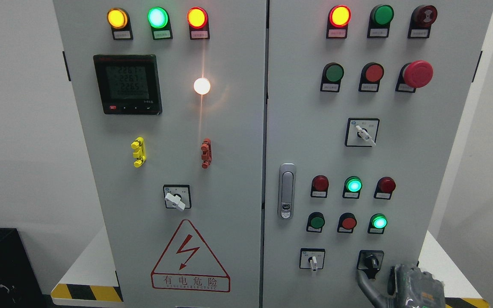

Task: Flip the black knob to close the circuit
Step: 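Raise the right hand up to the black rotary knob, then twist the black rotary knob with the right hand fingers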

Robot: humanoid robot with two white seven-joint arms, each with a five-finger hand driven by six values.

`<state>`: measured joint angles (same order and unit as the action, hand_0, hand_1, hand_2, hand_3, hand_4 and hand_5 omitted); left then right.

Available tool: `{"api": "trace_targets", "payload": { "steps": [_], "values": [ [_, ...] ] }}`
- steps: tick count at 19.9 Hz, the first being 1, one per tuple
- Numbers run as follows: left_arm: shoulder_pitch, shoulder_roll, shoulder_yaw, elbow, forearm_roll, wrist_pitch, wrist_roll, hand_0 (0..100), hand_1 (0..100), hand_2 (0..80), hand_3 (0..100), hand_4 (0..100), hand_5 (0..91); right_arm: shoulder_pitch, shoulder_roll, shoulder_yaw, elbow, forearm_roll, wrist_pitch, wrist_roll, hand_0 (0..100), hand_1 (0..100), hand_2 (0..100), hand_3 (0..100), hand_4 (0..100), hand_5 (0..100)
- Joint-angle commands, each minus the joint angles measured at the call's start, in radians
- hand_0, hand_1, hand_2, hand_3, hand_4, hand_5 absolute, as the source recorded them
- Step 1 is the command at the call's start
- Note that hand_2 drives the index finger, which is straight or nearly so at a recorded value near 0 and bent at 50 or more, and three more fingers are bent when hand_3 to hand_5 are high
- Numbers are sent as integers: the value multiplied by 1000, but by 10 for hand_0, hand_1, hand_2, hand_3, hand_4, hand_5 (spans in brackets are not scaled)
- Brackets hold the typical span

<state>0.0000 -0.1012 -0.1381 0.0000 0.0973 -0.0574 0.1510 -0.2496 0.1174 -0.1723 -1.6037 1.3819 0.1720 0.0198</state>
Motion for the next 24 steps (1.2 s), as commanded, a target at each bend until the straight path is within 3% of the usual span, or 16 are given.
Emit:
{"api": "trace_targets", "payload": {
  "steps": [1,24],
  "values": [
    [23,0,0,-29,-1,1,-1,120,556,0,0,0,0,-11,-5,-32,31,5,-5,-6,0,11,871,1000,915,951],
    [23,0,0,-31,-1,1,-1,120,556,0,0,0,0,-11,-28,-76,34,-9,-14,-11,0,9,866,1000,908,942]
  ]
}}
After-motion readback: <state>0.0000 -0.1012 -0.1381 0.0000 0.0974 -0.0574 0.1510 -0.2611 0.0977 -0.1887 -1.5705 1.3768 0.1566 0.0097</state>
